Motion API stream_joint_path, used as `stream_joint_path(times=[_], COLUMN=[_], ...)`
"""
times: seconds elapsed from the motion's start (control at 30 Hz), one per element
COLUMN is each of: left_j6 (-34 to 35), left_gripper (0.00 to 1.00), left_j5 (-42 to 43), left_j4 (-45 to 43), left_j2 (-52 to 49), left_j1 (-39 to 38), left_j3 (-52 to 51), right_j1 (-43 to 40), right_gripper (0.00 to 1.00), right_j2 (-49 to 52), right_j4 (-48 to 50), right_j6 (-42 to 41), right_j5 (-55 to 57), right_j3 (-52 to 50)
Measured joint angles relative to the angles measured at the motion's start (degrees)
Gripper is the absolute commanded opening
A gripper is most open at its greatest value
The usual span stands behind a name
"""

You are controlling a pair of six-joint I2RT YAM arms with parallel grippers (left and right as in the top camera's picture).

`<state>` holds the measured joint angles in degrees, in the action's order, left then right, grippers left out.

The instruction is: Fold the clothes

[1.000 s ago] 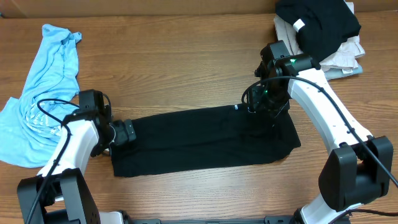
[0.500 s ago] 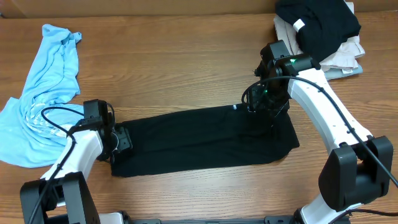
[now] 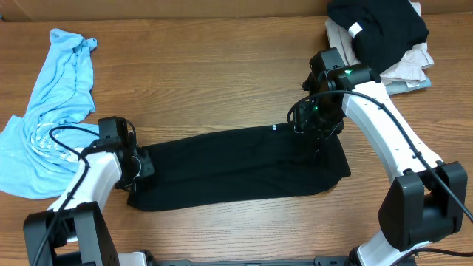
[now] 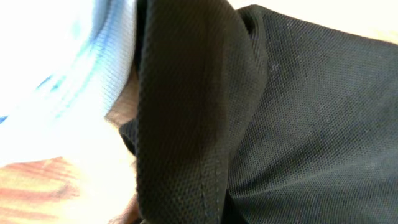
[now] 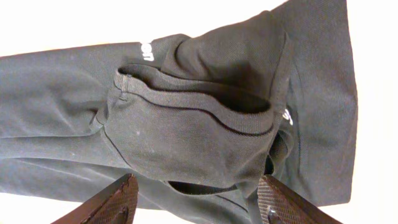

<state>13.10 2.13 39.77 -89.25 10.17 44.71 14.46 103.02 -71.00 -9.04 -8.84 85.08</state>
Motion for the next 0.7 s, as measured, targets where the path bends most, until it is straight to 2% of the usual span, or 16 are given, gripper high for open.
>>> stream_joint_path(times=[0.2,0.4,0.7], left_j6=[-2.89,-5.84,-9.01], left_gripper=[0.04,0.04,0.04], left_j5=[-0.92,0.55,2.89], left_j4=[16.04,25.55,29.83], left_j2=[-0.96,-0.96,-0.98], left_j1=[0.00,0.00,-1.97], left_j3=[16.17,30.36,34.16], right_j1=[0.00,0.00,0.00], right_gripper=[0.66,0.66,0.66], right_j2=[0.00,0.00,0.00], right_j4=[-0.02,0.17,0.61], right_j6=[-0.04,-0.13,-0.17], right_j5=[-1.95,-5.68,-7.28], right_j3=[0.00,-0.02,-0.02])
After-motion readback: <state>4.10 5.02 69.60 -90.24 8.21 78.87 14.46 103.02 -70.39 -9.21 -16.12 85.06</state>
